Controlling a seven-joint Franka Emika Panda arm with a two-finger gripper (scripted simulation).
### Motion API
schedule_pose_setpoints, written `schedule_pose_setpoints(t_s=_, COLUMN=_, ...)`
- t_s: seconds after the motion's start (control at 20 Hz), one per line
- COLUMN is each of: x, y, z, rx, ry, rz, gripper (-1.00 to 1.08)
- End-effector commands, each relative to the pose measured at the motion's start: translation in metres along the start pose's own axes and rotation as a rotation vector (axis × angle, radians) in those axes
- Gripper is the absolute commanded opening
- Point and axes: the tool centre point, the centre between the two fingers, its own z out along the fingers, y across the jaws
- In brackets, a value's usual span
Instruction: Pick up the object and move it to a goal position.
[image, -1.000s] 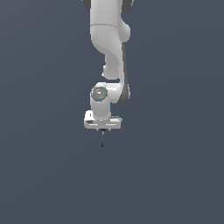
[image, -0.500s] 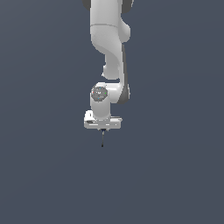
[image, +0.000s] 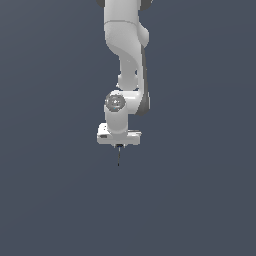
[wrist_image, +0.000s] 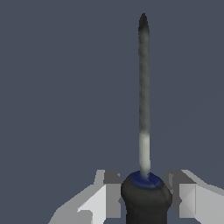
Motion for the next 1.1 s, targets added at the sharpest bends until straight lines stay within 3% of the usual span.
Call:
schedule_pose_setpoints(t_s=0.0, x=-0.002, y=-0.005, z=-0.011, rx=0.0, ry=0.002, rz=0.0, gripper=-1.0)
schedule_pose_setpoints(t_s=0.4, x=-0.014, y=-0.031, z=-0.069, rx=0.0, ry=0.002, rz=0.0, gripper=-1.0)
schedule_pose_setpoints(t_s=1.05, x=-0.04, y=-0.091, z=-0.206, rx=-0.002, ry=0.002, rz=-0.001, gripper=-1.0)
